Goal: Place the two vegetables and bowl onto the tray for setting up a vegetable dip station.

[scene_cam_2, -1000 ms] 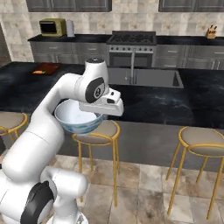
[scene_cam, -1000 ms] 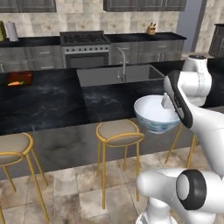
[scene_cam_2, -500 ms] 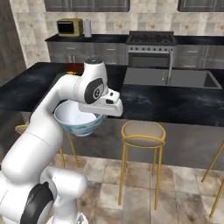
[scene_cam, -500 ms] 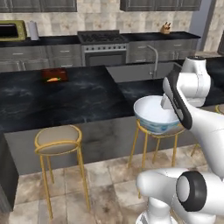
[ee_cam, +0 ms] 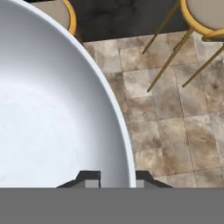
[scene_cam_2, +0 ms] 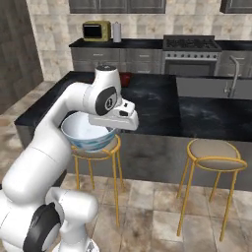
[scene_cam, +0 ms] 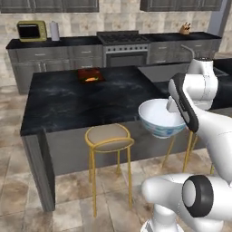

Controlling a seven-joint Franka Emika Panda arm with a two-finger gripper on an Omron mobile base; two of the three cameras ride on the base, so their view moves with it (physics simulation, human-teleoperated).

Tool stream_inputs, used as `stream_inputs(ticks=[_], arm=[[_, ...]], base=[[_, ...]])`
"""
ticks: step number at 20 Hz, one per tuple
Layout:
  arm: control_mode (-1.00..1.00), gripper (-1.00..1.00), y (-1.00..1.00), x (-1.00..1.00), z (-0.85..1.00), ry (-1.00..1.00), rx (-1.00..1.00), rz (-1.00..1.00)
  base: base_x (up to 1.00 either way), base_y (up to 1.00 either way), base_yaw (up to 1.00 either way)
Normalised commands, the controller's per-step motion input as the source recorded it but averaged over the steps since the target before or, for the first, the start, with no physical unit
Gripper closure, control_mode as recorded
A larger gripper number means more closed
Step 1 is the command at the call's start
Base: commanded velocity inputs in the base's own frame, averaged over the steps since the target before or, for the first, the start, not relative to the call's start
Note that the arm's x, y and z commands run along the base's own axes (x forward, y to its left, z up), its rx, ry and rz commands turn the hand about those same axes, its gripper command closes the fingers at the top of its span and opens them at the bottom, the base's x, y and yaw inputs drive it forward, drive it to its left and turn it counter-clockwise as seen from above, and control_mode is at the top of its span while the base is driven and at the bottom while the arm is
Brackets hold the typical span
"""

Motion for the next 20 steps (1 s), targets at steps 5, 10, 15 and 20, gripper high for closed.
stream_inputs(ticks=[5, 10, 15, 20], arm=[[1.00, 1.00, 0.00, 0.00, 0.00, 0.00, 0.00, 0.00], [1.00, 1.00, 0.00, 0.00, 0.00, 0.00, 0.00, 0.00], [1.00, 1.00, 0.00, 0.00, 0.00, 0.00, 0.00, 0.00], [1.00, 1.00, 0.00, 0.00, 0.00, 0.00, 0.00, 0.00]], base=[[-0.08, 1.00, -0.03], [-0.03, 1.00, -0.08], [0.00, 1.00, -0.26], [0.00, 1.00, -0.41]])
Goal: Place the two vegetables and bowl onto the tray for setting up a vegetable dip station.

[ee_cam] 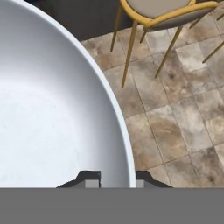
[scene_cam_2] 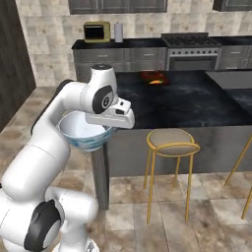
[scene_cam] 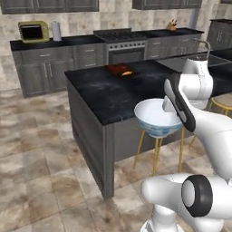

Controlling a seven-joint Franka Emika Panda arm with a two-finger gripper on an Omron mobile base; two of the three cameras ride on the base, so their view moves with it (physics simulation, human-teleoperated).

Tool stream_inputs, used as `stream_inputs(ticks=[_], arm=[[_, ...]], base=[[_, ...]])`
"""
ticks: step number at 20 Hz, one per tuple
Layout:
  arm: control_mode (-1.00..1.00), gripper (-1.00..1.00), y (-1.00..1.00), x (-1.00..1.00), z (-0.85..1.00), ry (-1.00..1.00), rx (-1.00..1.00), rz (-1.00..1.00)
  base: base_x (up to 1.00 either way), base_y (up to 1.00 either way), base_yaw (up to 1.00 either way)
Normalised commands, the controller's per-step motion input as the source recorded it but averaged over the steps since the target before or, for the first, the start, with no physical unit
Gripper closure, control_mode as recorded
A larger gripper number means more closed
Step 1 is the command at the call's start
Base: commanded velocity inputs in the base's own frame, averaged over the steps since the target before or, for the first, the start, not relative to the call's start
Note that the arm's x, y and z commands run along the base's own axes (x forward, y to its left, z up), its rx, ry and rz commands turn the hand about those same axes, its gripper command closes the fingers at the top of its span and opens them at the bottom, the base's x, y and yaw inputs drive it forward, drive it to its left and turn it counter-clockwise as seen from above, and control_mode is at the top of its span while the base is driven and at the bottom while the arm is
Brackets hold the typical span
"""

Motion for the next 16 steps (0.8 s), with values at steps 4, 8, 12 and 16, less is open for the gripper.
stream_inputs(ticks=[4, 8, 12, 16], arm=[[1.00, 1.00, 0.00, 0.00, 0.00, 0.00, 0.00, 0.00], [1.00, 1.00, 0.00, 0.00, 0.00, 0.00, 0.00, 0.00], [1.00, 1.00, 0.00, 0.00, 0.00, 0.00, 0.00, 0.00], [1.00, 1.00, 0.00, 0.00, 0.00, 0.00, 0.00, 0.00]], base=[[0.00, 1.00, -0.41], [0.00, 1.00, -0.43], [0.04, 1.00, -0.49], [0.13, 1.00, -0.52]])
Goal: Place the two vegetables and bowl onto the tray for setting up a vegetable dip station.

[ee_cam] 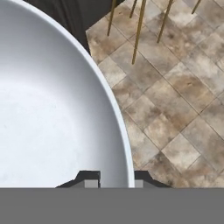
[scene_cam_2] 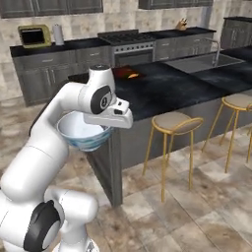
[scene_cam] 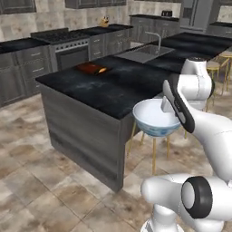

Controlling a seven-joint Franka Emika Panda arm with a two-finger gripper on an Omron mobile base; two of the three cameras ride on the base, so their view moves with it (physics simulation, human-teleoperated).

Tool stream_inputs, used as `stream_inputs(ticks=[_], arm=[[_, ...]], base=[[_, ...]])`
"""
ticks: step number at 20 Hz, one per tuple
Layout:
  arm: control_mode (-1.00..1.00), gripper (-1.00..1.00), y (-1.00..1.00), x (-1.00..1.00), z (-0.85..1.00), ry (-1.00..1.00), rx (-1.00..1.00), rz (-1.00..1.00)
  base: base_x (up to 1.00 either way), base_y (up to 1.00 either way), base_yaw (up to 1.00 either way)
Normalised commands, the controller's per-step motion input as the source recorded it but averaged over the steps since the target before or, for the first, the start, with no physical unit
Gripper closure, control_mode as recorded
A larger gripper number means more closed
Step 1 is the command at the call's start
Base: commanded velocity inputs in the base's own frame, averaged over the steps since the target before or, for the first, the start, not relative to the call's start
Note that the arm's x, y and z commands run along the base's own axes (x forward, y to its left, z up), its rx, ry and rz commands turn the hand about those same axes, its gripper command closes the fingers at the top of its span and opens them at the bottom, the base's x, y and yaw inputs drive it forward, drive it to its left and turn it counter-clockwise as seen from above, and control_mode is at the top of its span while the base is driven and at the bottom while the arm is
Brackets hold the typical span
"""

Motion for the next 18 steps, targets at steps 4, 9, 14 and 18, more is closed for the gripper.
stream_inputs(ticks=[4, 9, 14, 18], arm=[[1.00, 1.00, 0.00, 0.00, 0.00, 0.00, 0.00, 0.00], [1.00, 1.00, 0.00, 0.00, 0.00, 0.00, 0.00, 0.00], [1.00, 1.00, 0.00, 0.00, 0.00, 0.00, 0.00, 0.00], [1.00, 1.00, 0.00, 0.00, 0.00, 0.00, 0.00, 0.00]], base=[[0.04, 1.00, -0.56], [0.00, 0.99, -0.64], [0.00, 0.98, -0.68], [0.00, 1.00, -0.66]])
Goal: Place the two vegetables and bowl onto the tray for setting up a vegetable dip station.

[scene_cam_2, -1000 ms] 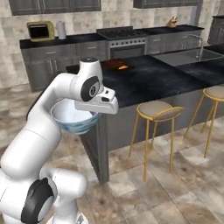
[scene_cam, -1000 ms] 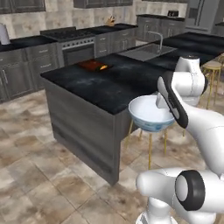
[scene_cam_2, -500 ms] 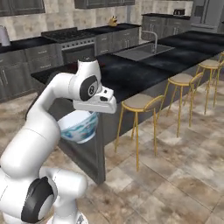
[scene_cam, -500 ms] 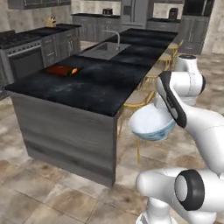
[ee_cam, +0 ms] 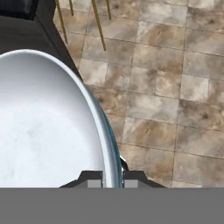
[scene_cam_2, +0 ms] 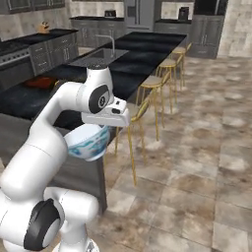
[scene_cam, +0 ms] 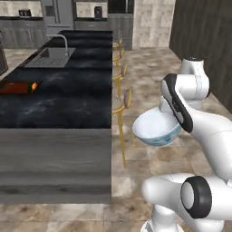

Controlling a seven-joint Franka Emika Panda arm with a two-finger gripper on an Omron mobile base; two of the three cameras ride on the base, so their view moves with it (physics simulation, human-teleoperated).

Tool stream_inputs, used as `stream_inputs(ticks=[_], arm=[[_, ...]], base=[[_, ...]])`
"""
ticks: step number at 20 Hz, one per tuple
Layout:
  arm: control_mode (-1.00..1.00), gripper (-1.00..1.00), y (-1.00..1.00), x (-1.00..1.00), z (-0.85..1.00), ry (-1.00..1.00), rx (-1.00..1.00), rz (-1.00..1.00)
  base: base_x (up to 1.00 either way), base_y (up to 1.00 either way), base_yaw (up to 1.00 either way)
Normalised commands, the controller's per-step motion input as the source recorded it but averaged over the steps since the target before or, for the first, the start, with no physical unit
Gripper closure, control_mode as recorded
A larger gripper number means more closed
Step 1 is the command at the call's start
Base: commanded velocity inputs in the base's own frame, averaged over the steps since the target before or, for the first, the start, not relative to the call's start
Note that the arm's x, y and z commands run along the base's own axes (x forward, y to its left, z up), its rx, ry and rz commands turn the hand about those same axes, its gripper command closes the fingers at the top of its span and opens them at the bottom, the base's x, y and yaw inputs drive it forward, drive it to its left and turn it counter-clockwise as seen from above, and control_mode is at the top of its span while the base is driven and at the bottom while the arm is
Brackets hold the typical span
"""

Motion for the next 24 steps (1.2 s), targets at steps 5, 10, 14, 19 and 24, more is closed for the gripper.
stream_inputs(ticks=[5, 10, 14, 19, 24], arm=[[1.00, 1.00, 0.00, 0.00, 0.00, 0.00, 0.00, 0.00], [1.00, 1.00, 0.00, 0.00, 0.00, 0.00, 0.00, 0.00], [1.00, 1.00, 0.00, 0.00, 0.00, 0.00, 0.00, 0.00], [1.00, 1.00, 0.00, 0.00, 0.00, 0.00, 0.00, 0.00], [1.00, 1.00, 0.00, 0.00, 0.00, 0.00, 0.00, 0.00]], base=[[-0.07, 1.00, -0.62], [-0.43, 1.00, -0.41], [-0.50, 1.00, -0.27], [-0.20, 1.00, -0.18], [-0.20, 1.00, -0.19]])
